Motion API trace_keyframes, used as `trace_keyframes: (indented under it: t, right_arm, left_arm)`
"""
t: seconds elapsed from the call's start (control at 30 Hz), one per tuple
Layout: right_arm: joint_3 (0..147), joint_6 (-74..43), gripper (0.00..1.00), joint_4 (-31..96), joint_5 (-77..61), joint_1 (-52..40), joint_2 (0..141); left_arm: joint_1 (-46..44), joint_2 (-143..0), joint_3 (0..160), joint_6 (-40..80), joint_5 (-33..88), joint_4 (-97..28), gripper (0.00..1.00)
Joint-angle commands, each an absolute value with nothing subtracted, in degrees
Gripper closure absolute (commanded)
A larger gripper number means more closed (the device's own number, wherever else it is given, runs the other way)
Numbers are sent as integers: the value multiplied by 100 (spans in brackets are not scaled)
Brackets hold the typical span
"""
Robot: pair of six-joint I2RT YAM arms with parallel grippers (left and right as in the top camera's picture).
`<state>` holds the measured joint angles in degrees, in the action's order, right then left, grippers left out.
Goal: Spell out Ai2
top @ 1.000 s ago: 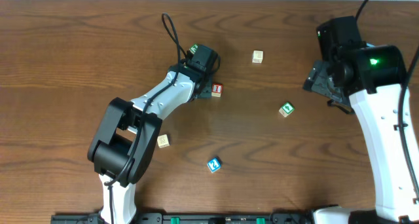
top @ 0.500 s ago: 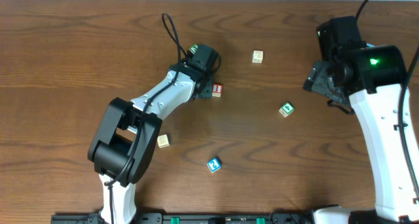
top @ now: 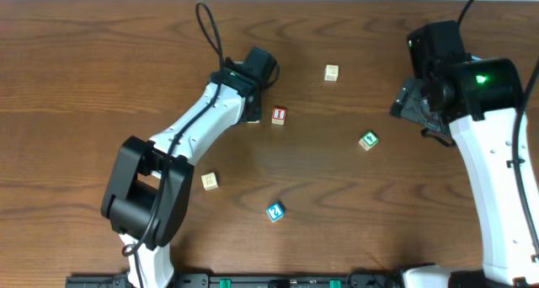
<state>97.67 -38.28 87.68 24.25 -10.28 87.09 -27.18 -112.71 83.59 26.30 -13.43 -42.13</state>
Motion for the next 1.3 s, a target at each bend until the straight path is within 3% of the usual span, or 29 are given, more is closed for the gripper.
trace_keyframes:
  t: [0.0, 0.4, 0.47, 0.67, 1.27]
  right_arm:
    - [9771, -3763, 1, 8801, 2547, -976, 8648]
    - [9771, -3763, 1, 8829, 2545, -978, 8648]
    - [9771, -3763, 1, 8827, 2545, -978, 8648]
    - [9771, -3763, 1, 8831, 2545, -978, 8648]
    - [9771, -3763, 1, 8836, 2547, -978, 8648]
  left_arm:
    - [-2576, -11216, 8300, 2853, -1625, -4191, 50]
    - [-2515, -11218, 7808, 2705, -1175, -3524, 51]
    - [-2515, -11218, 7791, 2705, -1173, -3531, 59]
    - [-2515, -11218, 7782, 2727, -1052, -3529, 70]
    - [-2563, -11220, 7312, 2718, -506, -2816, 73]
